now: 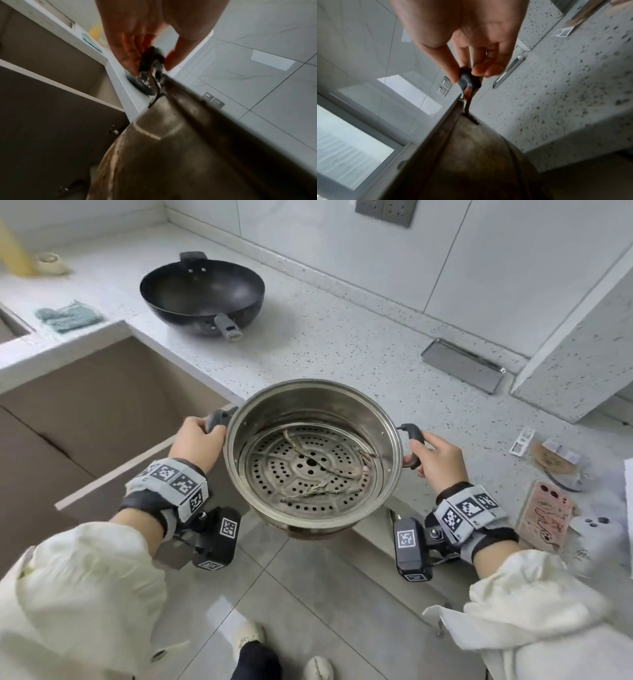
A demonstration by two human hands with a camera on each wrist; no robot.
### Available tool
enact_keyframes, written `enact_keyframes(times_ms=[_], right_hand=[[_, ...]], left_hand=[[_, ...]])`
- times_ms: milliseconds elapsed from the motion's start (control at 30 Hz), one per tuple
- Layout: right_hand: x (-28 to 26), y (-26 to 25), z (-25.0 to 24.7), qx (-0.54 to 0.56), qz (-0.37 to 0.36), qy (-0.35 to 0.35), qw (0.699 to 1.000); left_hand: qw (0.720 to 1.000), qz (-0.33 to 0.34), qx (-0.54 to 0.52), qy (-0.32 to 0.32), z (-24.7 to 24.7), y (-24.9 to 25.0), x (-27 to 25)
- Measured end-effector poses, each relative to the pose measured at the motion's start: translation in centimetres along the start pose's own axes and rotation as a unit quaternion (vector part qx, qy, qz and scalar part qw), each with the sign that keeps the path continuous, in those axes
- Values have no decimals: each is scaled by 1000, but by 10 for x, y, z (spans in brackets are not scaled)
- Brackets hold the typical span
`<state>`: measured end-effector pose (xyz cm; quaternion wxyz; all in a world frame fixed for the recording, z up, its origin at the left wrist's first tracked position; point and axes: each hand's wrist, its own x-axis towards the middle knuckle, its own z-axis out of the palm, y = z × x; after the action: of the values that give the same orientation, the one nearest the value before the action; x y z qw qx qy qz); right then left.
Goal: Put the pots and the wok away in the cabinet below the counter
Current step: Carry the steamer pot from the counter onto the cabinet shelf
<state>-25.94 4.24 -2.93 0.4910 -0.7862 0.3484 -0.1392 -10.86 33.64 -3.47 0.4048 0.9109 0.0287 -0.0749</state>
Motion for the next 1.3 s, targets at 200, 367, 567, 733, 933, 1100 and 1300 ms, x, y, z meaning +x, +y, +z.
enact_keyframes(times_ms=[200, 367, 567, 733, 933, 1100, 1300], right_hand=[[-46, 0, 48, 33, -9, -63, 997], [-77, 20, 91, 46, 30, -85, 995], [-96, 87, 136, 28, 113, -109, 987], [-82, 155, 153, 12, 190, -109, 976], [-16, 215, 159, 15, 217, -75, 973], [49, 247, 165, 28, 192, -28, 981], [122, 289, 179, 30, 149, 11, 988]], left_hand=[[998, -49, 3, 46, -49, -56, -22], [997, -68, -3, 45, -70, -97, -34], [997, -71, 36, -18, -52, -156, -32], [991, -90, 55, -82, 11, -186, -7], [986, -107, 26, -126, 110, -201, 39], [990, -72, -3, -119, 188, -200, 89], [993, -1, -45, -111, 257, -197, 147]])
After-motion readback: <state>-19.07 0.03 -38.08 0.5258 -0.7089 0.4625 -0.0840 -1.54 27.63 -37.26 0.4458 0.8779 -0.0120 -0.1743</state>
